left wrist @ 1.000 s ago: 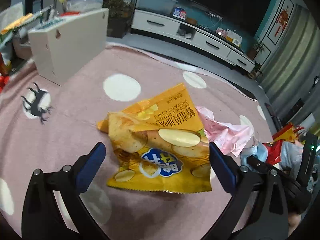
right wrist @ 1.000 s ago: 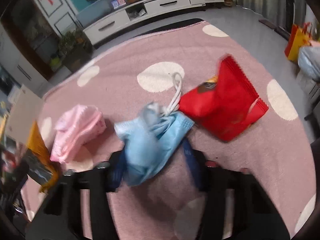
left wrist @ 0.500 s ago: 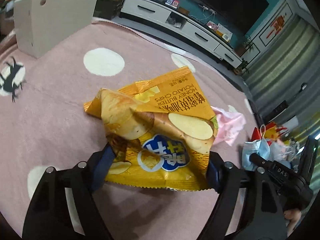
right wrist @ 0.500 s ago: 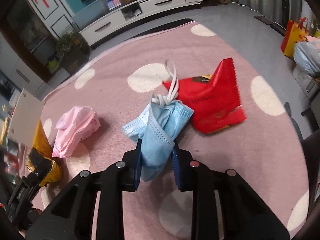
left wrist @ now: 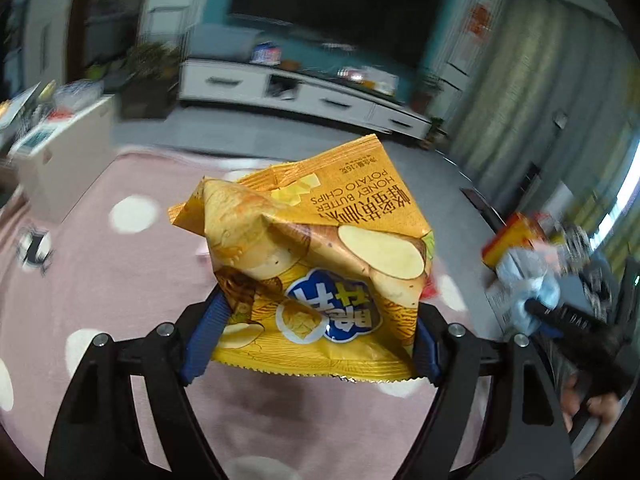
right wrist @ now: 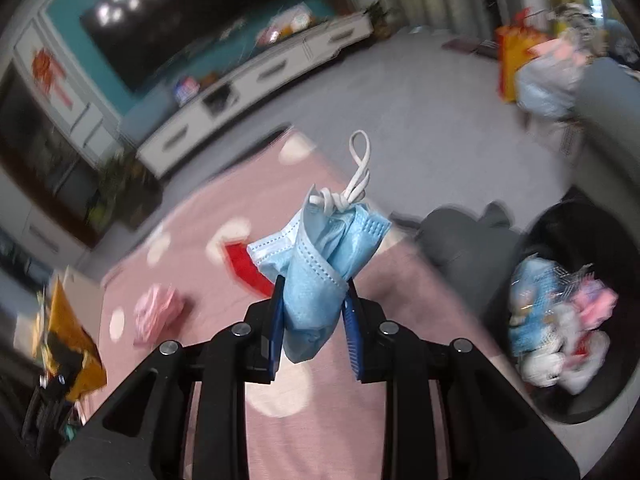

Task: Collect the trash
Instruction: 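Carry the chip bag and face mask to the bin and open both tools, then grasp the pink printed paper with the left tool while the right grasps the red snack packet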

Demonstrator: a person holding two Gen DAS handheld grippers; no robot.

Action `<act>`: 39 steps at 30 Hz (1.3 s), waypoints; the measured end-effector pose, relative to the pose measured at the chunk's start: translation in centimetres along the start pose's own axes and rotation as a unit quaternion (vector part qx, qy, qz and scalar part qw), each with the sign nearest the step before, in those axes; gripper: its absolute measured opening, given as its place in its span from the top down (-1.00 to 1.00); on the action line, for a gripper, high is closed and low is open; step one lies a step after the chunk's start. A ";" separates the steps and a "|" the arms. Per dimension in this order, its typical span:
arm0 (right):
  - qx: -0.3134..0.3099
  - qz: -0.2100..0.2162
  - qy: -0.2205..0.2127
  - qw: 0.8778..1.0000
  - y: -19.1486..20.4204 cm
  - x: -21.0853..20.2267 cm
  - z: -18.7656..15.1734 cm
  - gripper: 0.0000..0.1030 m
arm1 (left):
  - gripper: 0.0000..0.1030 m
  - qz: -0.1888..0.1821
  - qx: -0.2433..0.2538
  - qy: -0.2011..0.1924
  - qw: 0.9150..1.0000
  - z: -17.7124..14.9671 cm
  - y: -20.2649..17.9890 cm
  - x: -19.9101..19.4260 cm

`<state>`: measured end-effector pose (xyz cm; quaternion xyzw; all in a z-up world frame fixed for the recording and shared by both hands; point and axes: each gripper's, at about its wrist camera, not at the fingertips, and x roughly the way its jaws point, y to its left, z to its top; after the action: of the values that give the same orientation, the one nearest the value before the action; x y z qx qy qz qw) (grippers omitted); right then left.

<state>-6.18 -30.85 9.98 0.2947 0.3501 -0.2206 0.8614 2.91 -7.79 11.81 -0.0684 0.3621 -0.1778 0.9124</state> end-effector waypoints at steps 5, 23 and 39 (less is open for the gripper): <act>0.071 -0.072 -0.056 0.993 -7.7 -4.8 0.5 0.47 | -0.54 -0.080 0.070 0.013 0.994 -1.1 -8.9 0.2; 0.234 -0.169 -0.080 0.954 -20.6 -9.3 -0.7 0.46 | -0.56 -0.272 0.201 0.177 0.924 -11.7 -28.5 8.3; 0.260 -0.175 -0.085 0.946 -21.2 -10.1 -0.7 -0.44 | -0.93 -0.315 0.156 0.219 0.910 -11.6 -29.2 11.0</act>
<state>-25.57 -44.09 9.47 0.4226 0.2524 -0.4753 0.7293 -5.66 -38.91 3.74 0.0046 0.4799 -0.5205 0.7062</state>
